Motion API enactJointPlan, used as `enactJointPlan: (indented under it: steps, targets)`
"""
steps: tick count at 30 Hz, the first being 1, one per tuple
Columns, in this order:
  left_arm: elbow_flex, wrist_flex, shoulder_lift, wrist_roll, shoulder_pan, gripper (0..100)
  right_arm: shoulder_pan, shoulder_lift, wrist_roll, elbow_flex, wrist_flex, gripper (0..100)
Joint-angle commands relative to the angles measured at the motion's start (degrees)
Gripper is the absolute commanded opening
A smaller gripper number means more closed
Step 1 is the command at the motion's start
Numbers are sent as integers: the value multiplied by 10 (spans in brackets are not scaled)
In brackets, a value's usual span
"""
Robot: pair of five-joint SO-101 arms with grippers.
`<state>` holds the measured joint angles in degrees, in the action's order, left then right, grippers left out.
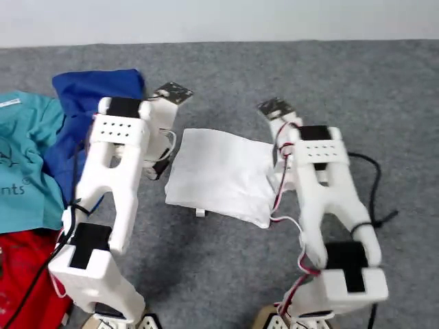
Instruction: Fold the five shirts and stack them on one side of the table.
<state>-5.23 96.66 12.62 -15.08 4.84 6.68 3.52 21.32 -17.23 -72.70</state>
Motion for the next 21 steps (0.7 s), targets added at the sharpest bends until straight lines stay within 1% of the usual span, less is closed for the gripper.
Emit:
enactJointPlan:
  steps: [1, 5, 8, 15, 21]
  targets:
    - [0, -27, -31, 5, 37, 13, 7, 24, 2, 34, 35, 14]
    - [2, -76, -29, 13, 89, 13, 0, 51, 2, 35, 94, 13]
    - [2, -114, 6, 22, 105, 13, 0, 73, 2, 54, 114, 13]
    - [-2, -135, 121, 24, 106, 13, 0, 156, 1, 171, 114, 13]
    - [-2, -134, 146, 18, 102, 13, -7, 271, 2, 283, 95, 9]
